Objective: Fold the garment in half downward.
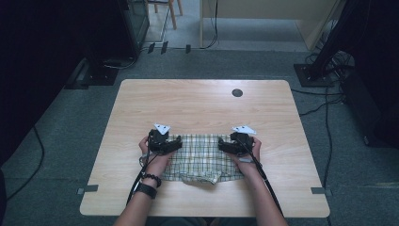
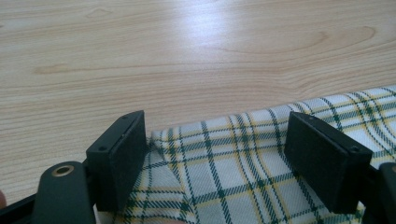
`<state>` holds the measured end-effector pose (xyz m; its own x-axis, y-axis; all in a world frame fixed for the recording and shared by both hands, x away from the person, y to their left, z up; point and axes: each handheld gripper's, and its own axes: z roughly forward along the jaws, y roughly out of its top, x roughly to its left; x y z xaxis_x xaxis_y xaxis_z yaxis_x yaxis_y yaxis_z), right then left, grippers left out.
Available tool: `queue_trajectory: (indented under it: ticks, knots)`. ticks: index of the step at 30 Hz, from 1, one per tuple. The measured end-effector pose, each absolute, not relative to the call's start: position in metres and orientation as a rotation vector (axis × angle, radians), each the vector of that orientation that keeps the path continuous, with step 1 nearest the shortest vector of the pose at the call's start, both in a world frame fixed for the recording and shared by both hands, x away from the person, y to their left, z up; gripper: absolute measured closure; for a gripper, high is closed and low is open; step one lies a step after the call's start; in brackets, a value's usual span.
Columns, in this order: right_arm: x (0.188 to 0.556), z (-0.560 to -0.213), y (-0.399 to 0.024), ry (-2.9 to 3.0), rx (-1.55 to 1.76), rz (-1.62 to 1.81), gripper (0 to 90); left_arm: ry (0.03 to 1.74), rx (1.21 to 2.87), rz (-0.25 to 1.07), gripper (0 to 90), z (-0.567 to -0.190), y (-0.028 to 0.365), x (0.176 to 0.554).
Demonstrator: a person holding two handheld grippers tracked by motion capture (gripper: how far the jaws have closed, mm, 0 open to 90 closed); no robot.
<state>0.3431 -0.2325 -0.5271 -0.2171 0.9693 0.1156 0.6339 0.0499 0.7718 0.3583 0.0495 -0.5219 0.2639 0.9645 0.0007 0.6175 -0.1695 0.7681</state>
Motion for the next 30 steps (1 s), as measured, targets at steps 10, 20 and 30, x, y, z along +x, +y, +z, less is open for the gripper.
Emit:
queue_trajectory:
  ticks: [10,20,30]
  knots:
    - [0.328,-0.509,-0.217,1.872,1.539,0.971,14.5,1.437,1.859,0.653,21.5,-0.522,0.052,0.358]
    - [0.317,-0.528,-0.199,1.988,1.468,0.898,11.7,1.436,1.86,0.653,21.5,-0.522,0.052,0.358]
    - [0.305,-0.525,-0.22,1.996,1.462,0.878,11.0,1.437,1.85,0.643,21.5,-0.522,0.053,0.358]
